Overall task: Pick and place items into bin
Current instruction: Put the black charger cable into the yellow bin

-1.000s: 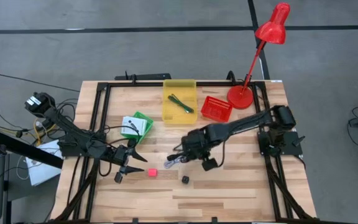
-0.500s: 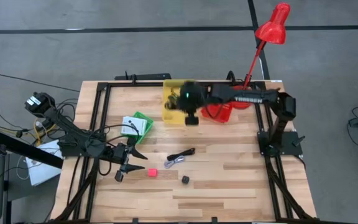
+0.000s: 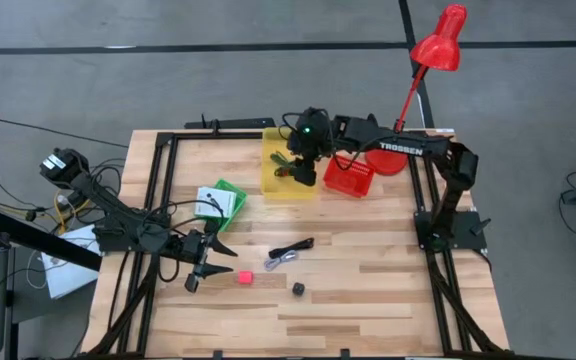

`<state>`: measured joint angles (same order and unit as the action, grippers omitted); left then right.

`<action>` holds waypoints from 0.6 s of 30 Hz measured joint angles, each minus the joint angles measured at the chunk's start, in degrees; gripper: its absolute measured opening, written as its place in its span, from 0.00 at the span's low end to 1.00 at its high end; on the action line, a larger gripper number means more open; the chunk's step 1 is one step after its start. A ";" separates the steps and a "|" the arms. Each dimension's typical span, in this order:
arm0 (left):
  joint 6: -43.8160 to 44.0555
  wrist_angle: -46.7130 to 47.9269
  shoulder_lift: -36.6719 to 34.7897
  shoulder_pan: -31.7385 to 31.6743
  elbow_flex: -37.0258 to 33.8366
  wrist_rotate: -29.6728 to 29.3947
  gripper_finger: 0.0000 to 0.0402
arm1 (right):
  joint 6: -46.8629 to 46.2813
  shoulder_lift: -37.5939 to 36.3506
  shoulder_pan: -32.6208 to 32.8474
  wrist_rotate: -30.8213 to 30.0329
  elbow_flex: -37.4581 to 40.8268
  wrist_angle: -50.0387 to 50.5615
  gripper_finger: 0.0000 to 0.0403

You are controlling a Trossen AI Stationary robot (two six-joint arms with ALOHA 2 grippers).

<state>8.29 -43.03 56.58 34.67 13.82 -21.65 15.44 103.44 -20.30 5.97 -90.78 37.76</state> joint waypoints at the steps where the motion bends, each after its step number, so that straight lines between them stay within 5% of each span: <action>1: 0.02 0.00 0.00 -0.02 0.00 0.00 0.43 | 0.00 0.00 0.40 0.01 0.00 0.25 0.39; 9: 1.25 0.28 0.00 -0.02 0.00 0.02 0.43 | 1.77 0.00 6.44 2.10 0.00 10.15 0.46; 18: 1.25 0.26 0.02 -0.02 0.00 0.02 0.43 | 3.06 5.16 17.36 3.11 0.33 14.86 0.40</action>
<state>9.54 -42.76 56.60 34.65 13.82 -21.63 18.50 108.60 -2.94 9.08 -90.45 52.61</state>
